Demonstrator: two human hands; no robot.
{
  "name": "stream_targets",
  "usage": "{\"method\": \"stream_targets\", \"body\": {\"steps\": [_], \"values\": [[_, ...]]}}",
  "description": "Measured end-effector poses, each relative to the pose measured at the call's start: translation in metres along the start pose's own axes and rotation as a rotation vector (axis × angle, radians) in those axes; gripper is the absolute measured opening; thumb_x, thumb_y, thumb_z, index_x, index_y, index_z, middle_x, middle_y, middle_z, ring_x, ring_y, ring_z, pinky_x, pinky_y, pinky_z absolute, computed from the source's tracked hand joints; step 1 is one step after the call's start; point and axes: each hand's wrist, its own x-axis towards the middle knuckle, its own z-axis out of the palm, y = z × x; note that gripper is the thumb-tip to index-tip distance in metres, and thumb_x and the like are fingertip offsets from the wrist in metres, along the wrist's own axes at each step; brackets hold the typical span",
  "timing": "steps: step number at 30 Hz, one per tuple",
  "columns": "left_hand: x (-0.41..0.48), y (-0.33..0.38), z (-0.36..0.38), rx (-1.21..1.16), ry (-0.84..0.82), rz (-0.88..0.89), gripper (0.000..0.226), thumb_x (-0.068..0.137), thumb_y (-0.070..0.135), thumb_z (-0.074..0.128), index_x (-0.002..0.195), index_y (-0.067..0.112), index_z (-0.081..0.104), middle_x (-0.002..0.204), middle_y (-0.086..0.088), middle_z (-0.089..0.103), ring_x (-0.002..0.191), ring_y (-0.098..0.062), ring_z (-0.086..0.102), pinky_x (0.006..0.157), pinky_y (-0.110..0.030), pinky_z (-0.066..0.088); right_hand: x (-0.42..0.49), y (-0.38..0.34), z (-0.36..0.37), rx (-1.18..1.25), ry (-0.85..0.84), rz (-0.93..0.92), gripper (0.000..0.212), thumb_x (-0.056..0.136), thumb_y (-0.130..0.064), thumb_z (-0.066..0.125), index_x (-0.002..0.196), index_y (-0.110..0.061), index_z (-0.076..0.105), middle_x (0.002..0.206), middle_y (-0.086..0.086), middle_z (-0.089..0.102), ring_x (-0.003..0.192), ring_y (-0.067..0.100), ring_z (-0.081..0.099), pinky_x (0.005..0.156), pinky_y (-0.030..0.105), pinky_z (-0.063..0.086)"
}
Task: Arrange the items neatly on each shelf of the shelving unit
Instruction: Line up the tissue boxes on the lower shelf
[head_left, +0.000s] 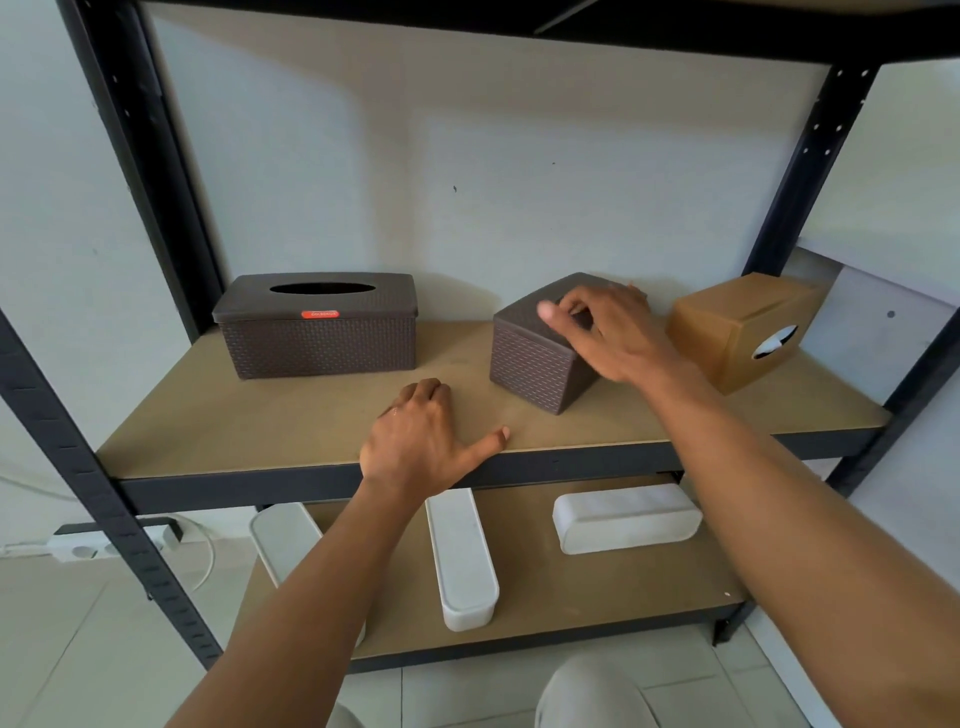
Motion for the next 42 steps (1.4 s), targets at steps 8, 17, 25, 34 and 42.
{"method": "stream_targets", "body": {"steps": [8,17,25,34,42], "values": [[0.000,0.000,0.001,-0.014,0.007,0.000,0.103,0.075,0.097,0.022,0.132,0.017,0.053,0.141,-0.003,0.054,0.127,-0.025,0.055,0.092,-0.041,0.053,0.029,-0.074,-0.001,-0.175,-0.330,0.442,0.115,0.084,-0.094,0.022,0.165,-0.015,0.005,0.168,0.019,0.024,0.155,0.040,0.020,0.120,0.071,0.013],[0.000,0.000,0.001,-0.021,0.014,0.011,0.100,0.077,0.095,0.024,0.130,0.016,0.055,0.138,-0.003,0.056,0.124,-0.025,0.056,0.090,-0.042,0.054,0.012,-0.082,0.014,-0.188,-0.276,0.230,0.092,0.087,-0.078,0.032,0.160,-0.024,0.028,0.160,0.012,0.042,0.150,0.038,0.033,0.116,0.077,0.004],[0.001,-0.001,0.001,-0.030,0.013,0.016,0.101,0.076,0.095,0.024,0.132,0.017,0.053,0.141,-0.002,0.054,0.127,-0.025,0.055,0.092,-0.041,0.054,0.002,-0.034,-0.014,-0.143,-0.396,0.216,0.066,0.101,-0.033,0.041,0.162,-0.031,0.017,0.161,0.006,0.037,0.150,0.033,0.031,0.124,0.066,0.002],[0.002,-0.003,0.003,-0.006,0.009,0.019,0.106,0.074,0.097,0.017,0.136,0.018,0.050,0.144,-0.002,0.052,0.130,-0.025,0.053,0.094,-0.041,0.054,-0.004,0.005,-0.010,-0.145,-0.277,0.223,0.077,0.098,0.003,0.044,0.161,-0.034,0.021,0.167,-0.005,0.025,0.157,0.024,0.015,0.121,0.071,-0.002],[0.002,-0.002,0.001,-0.005,0.011,0.018,0.103,0.074,0.097,0.019,0.132,0.018,0.053,0.140,-0.001,0.055,0.126,-0.024,0.055,0.088,-0.040,0.056,0.017,-0.003,0.013,-0.108,-0.199,0.096,0.068,0.090,0.006,0.046,0.144,-0.035,0.038,0.153,-0.006,0.045,0.146,0.022,0.031,0.122,0.064,0.005]]}}
